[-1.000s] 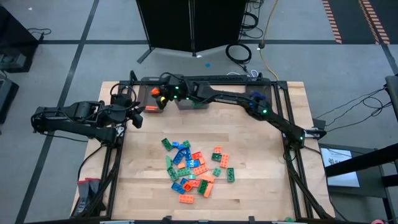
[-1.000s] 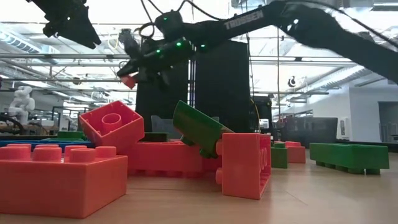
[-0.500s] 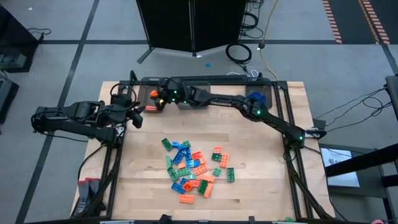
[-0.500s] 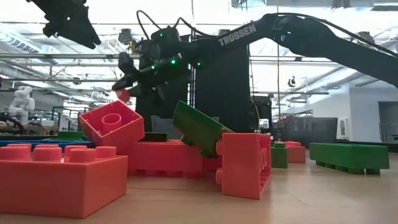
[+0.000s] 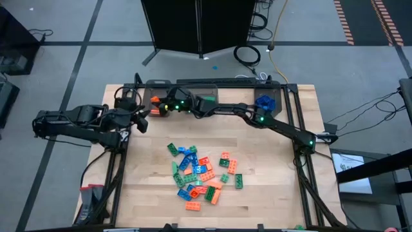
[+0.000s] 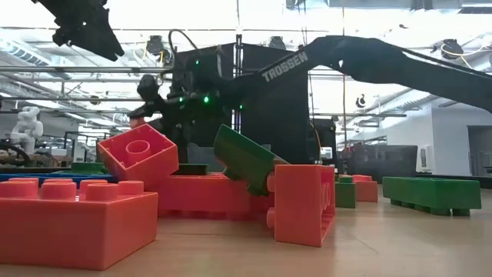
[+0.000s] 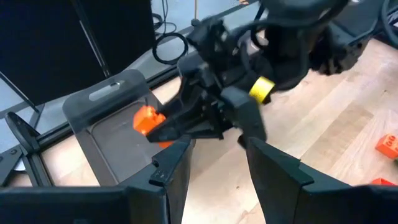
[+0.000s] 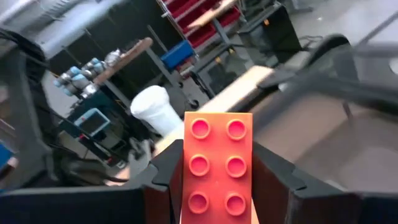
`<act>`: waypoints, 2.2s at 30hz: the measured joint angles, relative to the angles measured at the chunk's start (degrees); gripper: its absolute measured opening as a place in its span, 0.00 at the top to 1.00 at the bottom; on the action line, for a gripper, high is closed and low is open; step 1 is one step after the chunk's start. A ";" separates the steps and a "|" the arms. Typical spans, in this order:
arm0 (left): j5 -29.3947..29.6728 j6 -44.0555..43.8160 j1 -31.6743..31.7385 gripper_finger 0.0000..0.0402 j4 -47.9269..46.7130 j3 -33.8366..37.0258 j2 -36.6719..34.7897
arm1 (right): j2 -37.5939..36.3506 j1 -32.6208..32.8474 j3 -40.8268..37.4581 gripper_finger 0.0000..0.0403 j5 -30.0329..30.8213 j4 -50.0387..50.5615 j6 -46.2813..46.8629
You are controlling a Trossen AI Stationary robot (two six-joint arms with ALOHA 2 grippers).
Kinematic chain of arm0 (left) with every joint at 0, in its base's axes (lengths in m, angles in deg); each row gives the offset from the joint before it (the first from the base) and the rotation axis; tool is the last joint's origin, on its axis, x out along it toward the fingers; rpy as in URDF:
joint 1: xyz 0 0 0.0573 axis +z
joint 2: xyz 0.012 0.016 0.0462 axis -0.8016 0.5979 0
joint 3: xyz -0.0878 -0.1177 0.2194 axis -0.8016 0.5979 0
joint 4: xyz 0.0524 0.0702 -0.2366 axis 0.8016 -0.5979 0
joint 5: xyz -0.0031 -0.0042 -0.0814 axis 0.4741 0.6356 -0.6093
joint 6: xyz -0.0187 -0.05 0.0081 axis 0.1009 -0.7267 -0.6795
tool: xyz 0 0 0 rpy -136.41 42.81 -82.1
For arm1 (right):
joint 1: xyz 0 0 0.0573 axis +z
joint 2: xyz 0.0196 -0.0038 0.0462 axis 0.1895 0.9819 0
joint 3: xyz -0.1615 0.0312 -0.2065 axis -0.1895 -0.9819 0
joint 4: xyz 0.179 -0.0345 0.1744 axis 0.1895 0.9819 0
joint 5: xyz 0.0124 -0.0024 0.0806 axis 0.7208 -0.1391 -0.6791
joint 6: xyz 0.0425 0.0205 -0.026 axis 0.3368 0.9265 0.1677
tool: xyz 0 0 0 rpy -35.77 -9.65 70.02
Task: Sort blocks
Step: Put the orange game piece into the left black bin, then put the blue game piece into the right black bin
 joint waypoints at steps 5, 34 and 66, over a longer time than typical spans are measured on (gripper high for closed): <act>0.00 -0.02 0.00 0.60 -0.98 0.00 0.00 | 0.20 0.38 -0.03 0.70 2.72 0.78 -2.90; 0.00 -0.04 0.00 0.60 -2.12 0.00 0.00 | 0.09 0.13 2.19 0.46 4.79 4.53 -3.99; -0.10 -0.52 -0.04 0.60 -1.67 0.00 0.02 | -11.85 15.01 0.98 0.43 -6.06 63.76 -49.12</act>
